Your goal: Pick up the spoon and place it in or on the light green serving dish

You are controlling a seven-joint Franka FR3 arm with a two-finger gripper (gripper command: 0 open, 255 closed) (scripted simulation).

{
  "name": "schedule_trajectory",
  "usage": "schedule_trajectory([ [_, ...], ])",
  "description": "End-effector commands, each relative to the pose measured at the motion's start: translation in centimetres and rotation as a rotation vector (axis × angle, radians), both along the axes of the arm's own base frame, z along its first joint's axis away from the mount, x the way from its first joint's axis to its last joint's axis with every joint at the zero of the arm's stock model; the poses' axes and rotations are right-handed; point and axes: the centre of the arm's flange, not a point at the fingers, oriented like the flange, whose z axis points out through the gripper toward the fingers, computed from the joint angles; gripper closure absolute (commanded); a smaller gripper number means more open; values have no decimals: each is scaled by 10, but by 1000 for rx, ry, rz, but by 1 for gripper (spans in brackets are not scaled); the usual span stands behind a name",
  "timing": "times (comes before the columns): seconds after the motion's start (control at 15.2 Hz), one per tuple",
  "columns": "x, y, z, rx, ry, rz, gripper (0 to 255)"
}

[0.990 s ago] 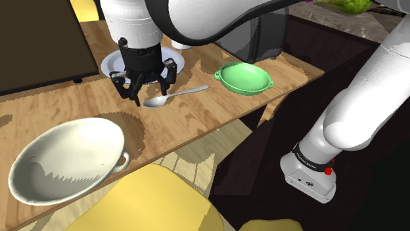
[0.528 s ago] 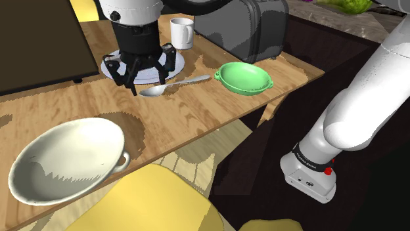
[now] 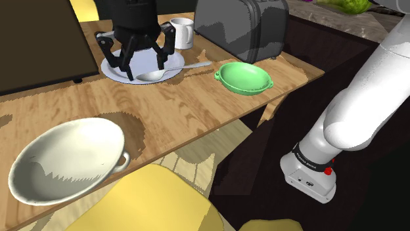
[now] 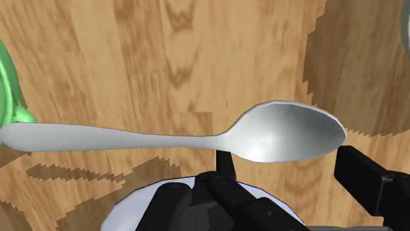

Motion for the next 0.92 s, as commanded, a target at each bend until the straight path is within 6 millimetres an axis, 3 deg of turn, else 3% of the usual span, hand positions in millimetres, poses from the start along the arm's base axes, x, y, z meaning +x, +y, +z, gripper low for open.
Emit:
schedule_trajectory([
  [0.0,0,0,12,0,0,0,255],
  [0.2,0,0,23,0,0,0,255],
  [0.86,-39,-126,28,0,0,0,255],
])
